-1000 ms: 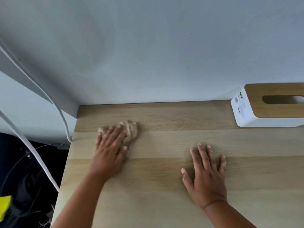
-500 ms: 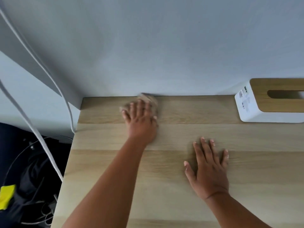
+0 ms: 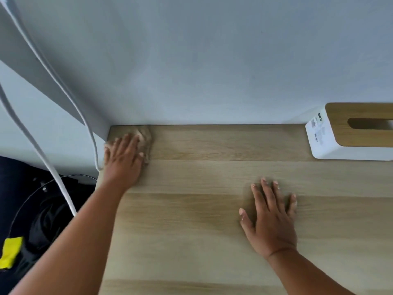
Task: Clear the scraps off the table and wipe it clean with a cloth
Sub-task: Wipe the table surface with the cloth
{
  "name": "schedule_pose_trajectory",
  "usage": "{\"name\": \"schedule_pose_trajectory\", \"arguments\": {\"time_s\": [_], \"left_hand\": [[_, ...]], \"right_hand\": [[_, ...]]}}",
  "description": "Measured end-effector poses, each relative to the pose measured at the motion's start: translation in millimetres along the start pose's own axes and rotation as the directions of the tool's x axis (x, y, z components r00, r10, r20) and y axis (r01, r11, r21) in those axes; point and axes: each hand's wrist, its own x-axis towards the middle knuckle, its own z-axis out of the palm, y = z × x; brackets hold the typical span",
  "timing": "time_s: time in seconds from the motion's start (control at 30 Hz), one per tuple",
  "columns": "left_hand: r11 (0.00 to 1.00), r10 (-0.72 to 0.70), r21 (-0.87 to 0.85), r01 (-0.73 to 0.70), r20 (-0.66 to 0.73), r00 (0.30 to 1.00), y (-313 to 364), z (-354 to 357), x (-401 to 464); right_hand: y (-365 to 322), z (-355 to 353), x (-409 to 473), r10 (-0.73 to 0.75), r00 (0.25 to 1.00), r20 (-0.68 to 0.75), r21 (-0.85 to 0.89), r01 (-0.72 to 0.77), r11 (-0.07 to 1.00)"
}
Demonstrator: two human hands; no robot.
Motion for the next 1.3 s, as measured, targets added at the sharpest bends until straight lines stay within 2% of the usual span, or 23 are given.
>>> {"name": "schedule_pose_trajectory", "arguments": {"time_s": [0.13, 0.23, 0.43, 0.7, 0.9, 1.0, 1.1, 1.2, 1.3], "left_hand": [[0.993, -0.114, -0.008, 0.114, -0.036, 0.993, 7, 9, 1], [0.991, -0.131, -0.028, 0.13, -0.032, 0.991, 31, 18, -18], [0.997, 0.076, -0.023, -0.077, -0.014, 0.997, 87, 39, -87], [0.954, 0.3, 0.006, -0.3, 0.025, 0.954, 137, 60, -185], [0.919, 0.393, -0.014, -0.393, 0.087, 0.915, 150, 58, -279], [0.896, 0.438, -0.107, -0.43, 0.059, 0.897, 130, 49, -303], [0.899, 0.39, -0.213, -0.382, -0.003, 0.921, 91, 41, -311], [0.958, 0.236, -0.15, -0.244, -0.066, 0.969, 47, 37, -311], [0.982, 0.171, -0.062, -0.178, -0.099, 0.98, 16, 45, -307]], "right_hand": [[1, 1, 0, 0.01, 1.0, 0.021, 0.001, -0.01, 1.0], [1, 2, 0, 0.01, 1.0, 0.014, 0.006, -0.01, 1.0], [1, -1, -1, 0.021, 1.0, 0.012, 0.018, -0.021, 1.0], [1, -2, 2, 0.034, 0.998, 0.06, 0.048, -0.037, 0.998], [3, -9, -2, 0.033, 0.994, 0.107, 0.16, -0.05, 0.986], [3, -16, -4, 0.019, 0.992, 0.125, 0.217, -0.046, 0.975], [-6, -21, -23, -0.017, 1.0, 0.005, 0.333, 0.015, 0.943], [-37, -23, -55, -0.153, 0.978, -0.145, 0.39, 0.198, 0.899], [-78, -18, -88, -0.286, 0.95, -0.124, 0.362, 0.311, 0.879]]}}
